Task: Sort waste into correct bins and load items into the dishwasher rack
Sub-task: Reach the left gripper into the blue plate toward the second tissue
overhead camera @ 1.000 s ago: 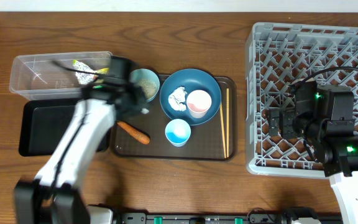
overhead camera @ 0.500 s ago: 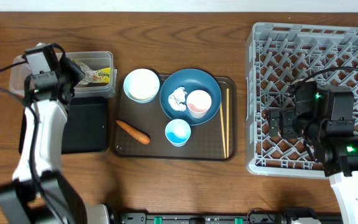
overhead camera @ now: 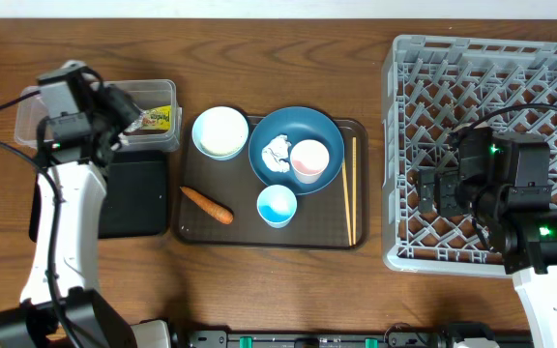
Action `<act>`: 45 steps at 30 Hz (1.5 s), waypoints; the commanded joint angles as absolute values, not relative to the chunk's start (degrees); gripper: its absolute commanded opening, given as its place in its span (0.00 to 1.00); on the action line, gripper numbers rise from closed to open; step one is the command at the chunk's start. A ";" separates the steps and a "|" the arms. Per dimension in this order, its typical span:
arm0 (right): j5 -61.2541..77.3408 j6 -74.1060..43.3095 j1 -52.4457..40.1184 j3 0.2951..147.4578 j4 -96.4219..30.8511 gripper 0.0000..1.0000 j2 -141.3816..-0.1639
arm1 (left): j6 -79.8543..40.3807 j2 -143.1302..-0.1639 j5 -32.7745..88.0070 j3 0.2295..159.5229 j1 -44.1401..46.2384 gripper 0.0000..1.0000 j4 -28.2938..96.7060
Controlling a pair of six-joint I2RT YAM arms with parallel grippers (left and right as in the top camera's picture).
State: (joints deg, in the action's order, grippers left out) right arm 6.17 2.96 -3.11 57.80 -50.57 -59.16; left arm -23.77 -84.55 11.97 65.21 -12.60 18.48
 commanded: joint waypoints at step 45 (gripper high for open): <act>6.02 2.22 -2.96 58.83 -52.71 0.99 -59.27 | -12.14 -108.99 11.97 66.76 22.96 0.52 14.02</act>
